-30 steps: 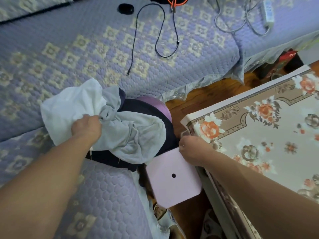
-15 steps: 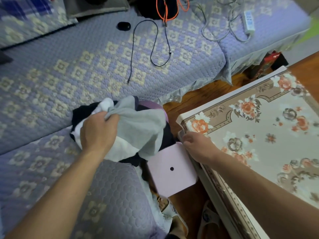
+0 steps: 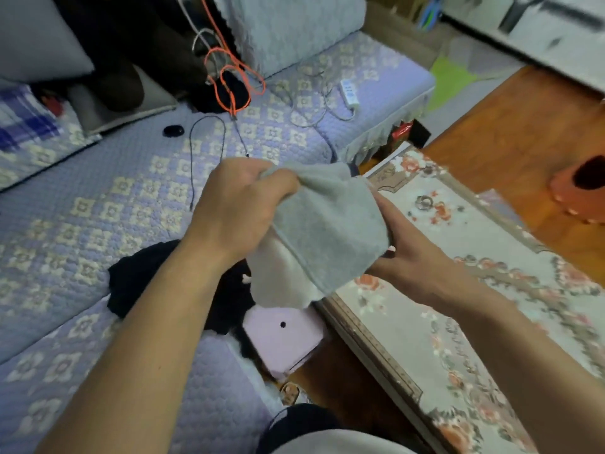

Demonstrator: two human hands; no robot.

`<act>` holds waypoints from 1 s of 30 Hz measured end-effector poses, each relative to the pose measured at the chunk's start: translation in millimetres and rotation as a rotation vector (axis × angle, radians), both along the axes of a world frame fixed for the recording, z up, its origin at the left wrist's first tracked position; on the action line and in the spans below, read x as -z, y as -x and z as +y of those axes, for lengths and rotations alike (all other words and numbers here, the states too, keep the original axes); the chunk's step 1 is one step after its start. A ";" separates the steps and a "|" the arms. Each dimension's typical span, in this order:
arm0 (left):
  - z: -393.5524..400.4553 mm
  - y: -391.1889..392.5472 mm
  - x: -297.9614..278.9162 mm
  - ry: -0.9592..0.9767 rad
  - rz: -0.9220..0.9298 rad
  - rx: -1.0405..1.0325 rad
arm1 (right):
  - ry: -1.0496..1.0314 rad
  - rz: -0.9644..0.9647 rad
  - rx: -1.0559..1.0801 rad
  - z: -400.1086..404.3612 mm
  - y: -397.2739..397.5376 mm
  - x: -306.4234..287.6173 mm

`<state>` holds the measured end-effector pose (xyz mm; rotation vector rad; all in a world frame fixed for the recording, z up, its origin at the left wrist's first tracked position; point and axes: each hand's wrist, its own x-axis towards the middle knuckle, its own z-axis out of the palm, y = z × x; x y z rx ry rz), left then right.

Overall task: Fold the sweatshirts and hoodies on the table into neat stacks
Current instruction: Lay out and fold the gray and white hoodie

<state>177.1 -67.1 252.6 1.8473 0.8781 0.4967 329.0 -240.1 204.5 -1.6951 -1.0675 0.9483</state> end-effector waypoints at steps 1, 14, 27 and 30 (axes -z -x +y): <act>-15.8 -13.9 -15.5 -0.010 -0.024 0.061 | -0.057 0.006 0.030 -18.4 -4.2 -15.6; -291.6 -189.0 16.9 -0.301 0.392 0.385 | 0.114 -0.414 0.418 -312.4 -116.5 10.5; -433.5 -175.0 153.8 0.266 0.573 0.666 | 0.558 -0.149 0.514 -405.5 -161.1 68.4; -445.7 -183.5 147.7 0.271 0.377 0.553 | 0.369 -0.058 0.476 -403.2 -169.3 26.2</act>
